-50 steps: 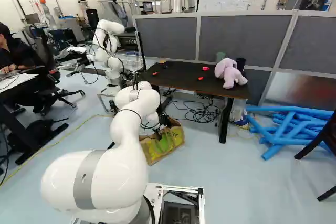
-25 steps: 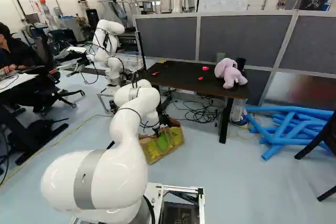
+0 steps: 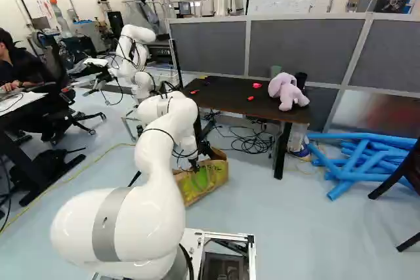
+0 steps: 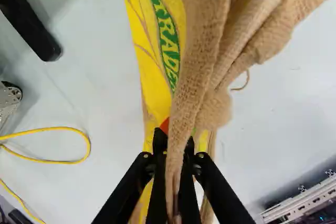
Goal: Pick up the bag on the ground and place it on the table
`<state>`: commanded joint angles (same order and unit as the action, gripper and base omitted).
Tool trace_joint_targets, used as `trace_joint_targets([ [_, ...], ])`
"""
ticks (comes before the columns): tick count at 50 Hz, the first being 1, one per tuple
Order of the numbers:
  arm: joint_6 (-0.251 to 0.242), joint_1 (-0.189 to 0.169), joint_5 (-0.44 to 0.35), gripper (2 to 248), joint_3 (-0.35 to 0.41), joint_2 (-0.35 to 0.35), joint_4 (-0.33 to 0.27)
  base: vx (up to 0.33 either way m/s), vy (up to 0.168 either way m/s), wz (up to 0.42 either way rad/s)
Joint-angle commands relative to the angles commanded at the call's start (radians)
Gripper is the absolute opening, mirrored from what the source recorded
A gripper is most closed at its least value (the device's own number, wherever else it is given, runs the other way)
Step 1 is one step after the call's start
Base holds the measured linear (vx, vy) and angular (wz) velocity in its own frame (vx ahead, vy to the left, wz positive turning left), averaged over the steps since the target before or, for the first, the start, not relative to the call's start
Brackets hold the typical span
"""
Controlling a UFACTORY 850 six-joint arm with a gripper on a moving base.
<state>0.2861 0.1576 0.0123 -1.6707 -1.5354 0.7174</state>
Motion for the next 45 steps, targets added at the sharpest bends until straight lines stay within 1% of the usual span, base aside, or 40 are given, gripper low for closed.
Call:
trace_joint_targets([
  [19, 0.000, 0.004, -0.004, 21, 0.151, 0.101, -0.010, 0.000, 0.000, 0.000],
  [30, 0.000, -0.002, -0.004, 21, 0.228, 0.155, -0.039, 0.000, 0.000, 0.000],
  [45, 0.000, -0.015, -0.004, 21, 0.318, 0.224, -0.096, 0.000, 0.000, 0.000],
])
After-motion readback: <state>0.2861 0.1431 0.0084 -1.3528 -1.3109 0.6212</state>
